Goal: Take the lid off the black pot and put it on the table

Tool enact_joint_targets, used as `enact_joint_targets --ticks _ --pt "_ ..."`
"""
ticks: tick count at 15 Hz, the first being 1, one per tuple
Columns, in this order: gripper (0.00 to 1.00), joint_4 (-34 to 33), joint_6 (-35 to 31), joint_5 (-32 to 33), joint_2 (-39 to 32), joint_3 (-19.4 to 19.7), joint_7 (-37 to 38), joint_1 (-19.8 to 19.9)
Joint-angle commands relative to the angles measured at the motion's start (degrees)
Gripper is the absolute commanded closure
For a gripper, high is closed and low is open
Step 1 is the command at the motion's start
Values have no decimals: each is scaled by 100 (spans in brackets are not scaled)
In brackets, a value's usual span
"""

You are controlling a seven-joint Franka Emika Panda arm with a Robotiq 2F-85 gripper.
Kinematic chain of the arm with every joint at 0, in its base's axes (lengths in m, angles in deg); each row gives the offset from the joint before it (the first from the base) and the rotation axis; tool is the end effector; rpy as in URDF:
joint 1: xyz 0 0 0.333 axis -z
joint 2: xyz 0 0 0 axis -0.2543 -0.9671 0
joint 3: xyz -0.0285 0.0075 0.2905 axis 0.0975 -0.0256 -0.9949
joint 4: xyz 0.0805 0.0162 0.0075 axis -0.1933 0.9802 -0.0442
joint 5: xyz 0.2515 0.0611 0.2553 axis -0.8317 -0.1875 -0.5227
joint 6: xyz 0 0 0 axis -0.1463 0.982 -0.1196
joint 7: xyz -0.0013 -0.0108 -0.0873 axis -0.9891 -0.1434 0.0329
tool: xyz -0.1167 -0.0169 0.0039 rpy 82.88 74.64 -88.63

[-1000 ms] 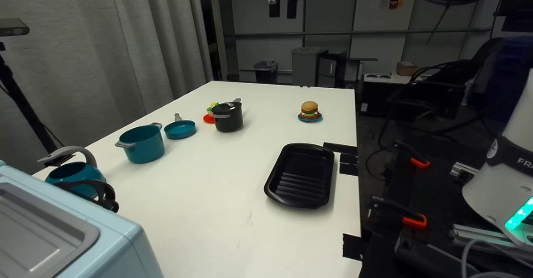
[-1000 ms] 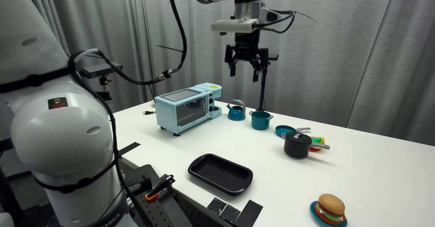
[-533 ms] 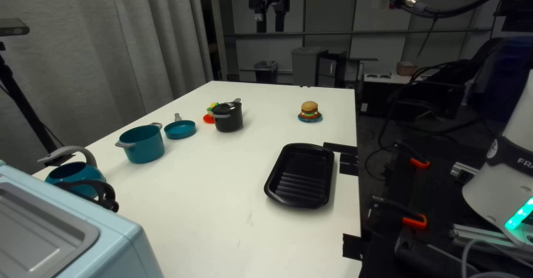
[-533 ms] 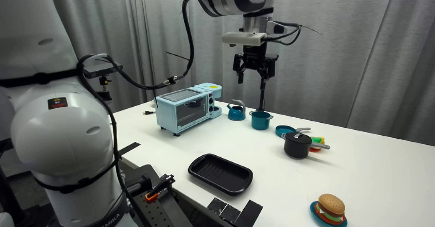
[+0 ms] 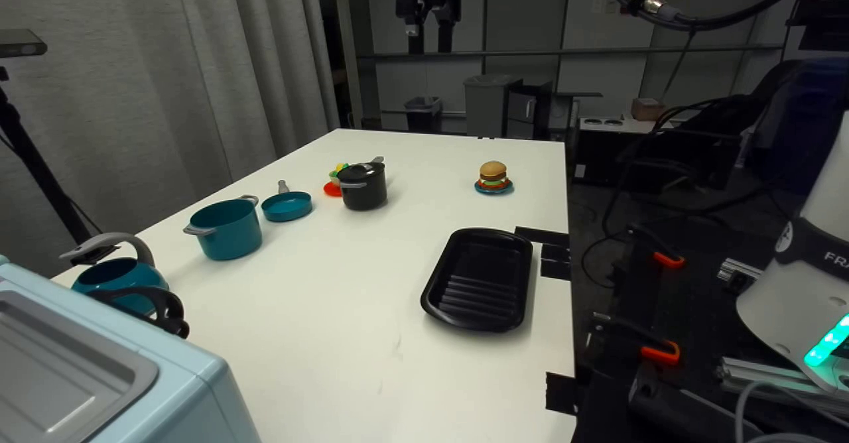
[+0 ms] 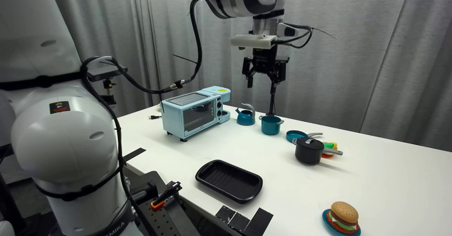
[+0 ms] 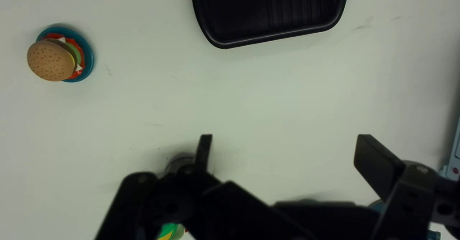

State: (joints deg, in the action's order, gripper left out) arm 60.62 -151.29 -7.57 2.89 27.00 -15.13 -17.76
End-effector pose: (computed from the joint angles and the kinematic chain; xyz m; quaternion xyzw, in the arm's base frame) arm 0.4841 0.0197 0.4408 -0.9974 -0.0670 -0.0185 0.0200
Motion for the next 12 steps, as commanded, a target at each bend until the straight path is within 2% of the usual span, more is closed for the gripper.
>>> enact_joint_targets --ticks 1,6,12 --pt "0 -13 18 -8 -2 -55 -4 57" --pt "0 -541 83 53 -667 -86 317 79" --pt "0 -1573 311 19 -1696 17 379 225"
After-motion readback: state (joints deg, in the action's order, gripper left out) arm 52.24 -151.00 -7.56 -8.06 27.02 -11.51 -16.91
